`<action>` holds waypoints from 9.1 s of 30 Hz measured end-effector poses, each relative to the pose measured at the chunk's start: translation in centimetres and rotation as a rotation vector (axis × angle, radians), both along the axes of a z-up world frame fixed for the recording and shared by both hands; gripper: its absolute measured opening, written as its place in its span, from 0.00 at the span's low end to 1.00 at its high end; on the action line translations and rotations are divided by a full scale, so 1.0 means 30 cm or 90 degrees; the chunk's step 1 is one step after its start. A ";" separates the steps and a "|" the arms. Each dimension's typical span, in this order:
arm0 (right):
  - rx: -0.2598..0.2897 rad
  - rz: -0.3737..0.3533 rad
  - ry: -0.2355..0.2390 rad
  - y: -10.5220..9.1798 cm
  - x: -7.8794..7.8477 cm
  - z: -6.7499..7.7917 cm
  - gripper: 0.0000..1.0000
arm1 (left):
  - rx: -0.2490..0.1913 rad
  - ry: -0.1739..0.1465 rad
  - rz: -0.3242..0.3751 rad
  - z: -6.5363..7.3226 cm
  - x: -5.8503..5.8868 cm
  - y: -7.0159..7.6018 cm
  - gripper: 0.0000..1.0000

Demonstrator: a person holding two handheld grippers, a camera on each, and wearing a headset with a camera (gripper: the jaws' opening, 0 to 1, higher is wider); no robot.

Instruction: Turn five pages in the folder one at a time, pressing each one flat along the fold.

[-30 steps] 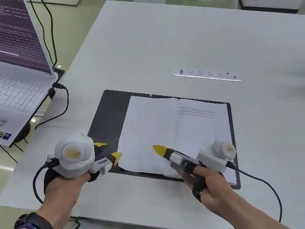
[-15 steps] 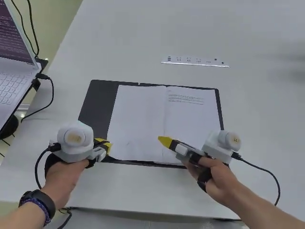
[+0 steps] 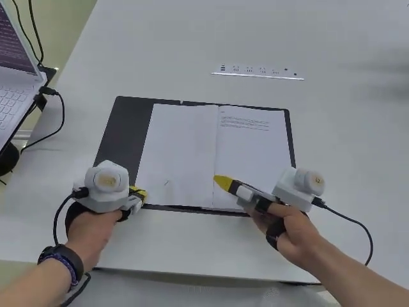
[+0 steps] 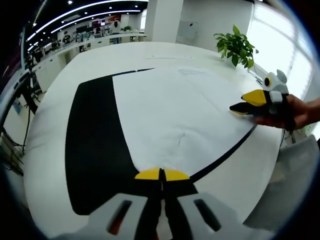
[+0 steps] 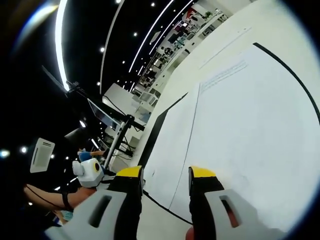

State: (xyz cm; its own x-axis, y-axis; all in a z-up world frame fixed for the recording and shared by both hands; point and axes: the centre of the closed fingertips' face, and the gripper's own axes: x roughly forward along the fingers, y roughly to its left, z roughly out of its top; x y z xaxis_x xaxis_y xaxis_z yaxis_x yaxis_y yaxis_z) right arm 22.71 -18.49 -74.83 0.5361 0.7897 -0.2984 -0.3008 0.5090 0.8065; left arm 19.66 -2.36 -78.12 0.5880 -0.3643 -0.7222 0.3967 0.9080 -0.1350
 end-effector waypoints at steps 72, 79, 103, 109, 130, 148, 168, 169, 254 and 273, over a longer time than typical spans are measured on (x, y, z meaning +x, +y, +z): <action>-0.084 -0.027 -0.060 0.110 0.369 -0.050 0.00 | -0.007 -0.009 -0.008 -0.036 0.024 0.016 0.00; -0.079 -0.032 -0.060 0.119 0.402 -0.040 0.00 | -0.011 -0.009 -0.006 -0.035 0.025 0.018 0.00; -0.059 -0.091 -0.083 0.122 0.560 -0.039 0.00 | -0.007 -0.010 -0.012 -0.039 0.026 0.019 0.00; -0.045 -0.124 -0.078 0.121 0.595 -0.024 0.00 | -0.005 -0.011 -0.017 -0.036 0.026 0.020 0.00; -0.067 -0.132 -0.080 0.124 0.676 -0.034 0.00 | 0.004 -0.026 -0.022 -0.033 0.016 0.022 0.00; -0.069 -0.104 -0.090 0.135 0.510 -0.017 0.00 | -0.022 -0.023 -0.006 -0.029 0.017 0.032 0.00; -0.042 -0.068 -0.081 0.097 0.289 -0.048 0.00 | -0.025 -0.007 0.000 -0.034 0.023 0.022 0.00; -0.037 -0.068 -0.077 0.096 0.282 -0.050 0.00 | -0.025 -0.007 -0.001 -0.035 0.023 0.021 0.00; -0.038 -0.011 -0.027 0.093 -0.114 -0.067 0.05 | -0.027 -0.005 -0.013 -0.028 0.008 0.021 0.00; -0.146 0.011 -0.133 -0.042 -0.051 0.024 0.34 | -0.019 0.010 -0.115 0.081 0.038 -0.108 0.42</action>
